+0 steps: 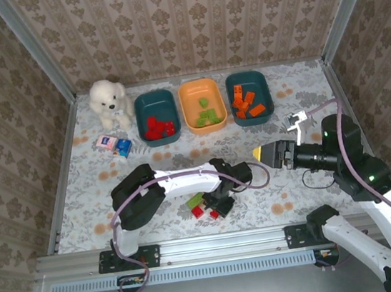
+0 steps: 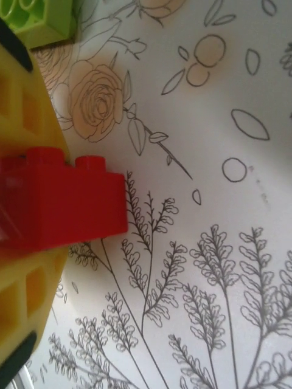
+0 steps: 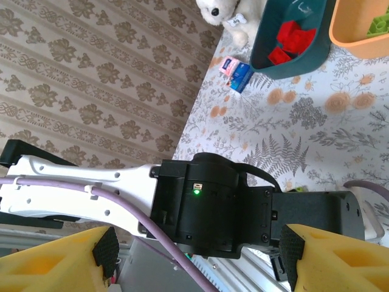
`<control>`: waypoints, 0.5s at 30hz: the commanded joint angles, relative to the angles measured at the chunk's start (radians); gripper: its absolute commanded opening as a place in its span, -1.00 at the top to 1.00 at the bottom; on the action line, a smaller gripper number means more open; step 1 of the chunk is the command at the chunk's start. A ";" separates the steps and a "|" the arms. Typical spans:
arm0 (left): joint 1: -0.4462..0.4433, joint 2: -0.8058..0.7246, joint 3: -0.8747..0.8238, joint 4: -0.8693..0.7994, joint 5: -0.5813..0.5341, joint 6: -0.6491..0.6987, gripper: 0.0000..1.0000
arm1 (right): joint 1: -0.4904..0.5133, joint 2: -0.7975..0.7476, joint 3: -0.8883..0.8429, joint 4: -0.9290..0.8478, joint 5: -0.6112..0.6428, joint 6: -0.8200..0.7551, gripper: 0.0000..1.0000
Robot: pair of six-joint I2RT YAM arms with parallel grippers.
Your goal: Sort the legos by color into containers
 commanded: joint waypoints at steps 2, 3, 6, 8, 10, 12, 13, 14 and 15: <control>0.001 0.009 0.045 -0.022 -0.048 0.000 0.56 | -0.002 0.021 0.028 0.013 -0.021 0.004 -0.45; 0.006 0.003 0.054 -0.029 -0.059 -0.002 0.61 | -0.002 0.024 0.030 0.013 -0.019 0.000 -0.45; 0.047 -0.048 0.093 -0.057 -0.092 -0.013 0.65 | -0.002 0.033 0.040 0.019 -0.016 -0.009 -0.45; 0.116 -0.101 0.131 -0.072 -0.095 -0.029 0.66 | -0.002 0.043 0.045 0.034 -0.017 -0.013 -0.45; 0.196 -0.153 0.167 -0.075 -0.098 -0.036 0.68 | -0.003 0.056 0.045 0.054 -0.020 -0.016 -0.45; 0.285 -0.188 0.206 -0.069 -0.081 -0.036 0.69 | -0.001 0.072 0.044 0.081 -0.025 -0.017 -0.45; 0.341 -0.197 0.226 -0.061 -0.065 -0.032 0.69 | -0.002 0.087 0.044 0.096 -0.026 -0.018 -0.45; 0.389 -0.202 0.240 -0.049 -0.052 -0.025 0.69 | -0.001 0.101 0.044 0.116 -0.030 -0.018 -0.45; 0.434 -0.203 0.248 -0.036 -0.041 -0.021 0.70 | -0.001 0.117 0.047 0.128 -0.030 -0.020 -0.45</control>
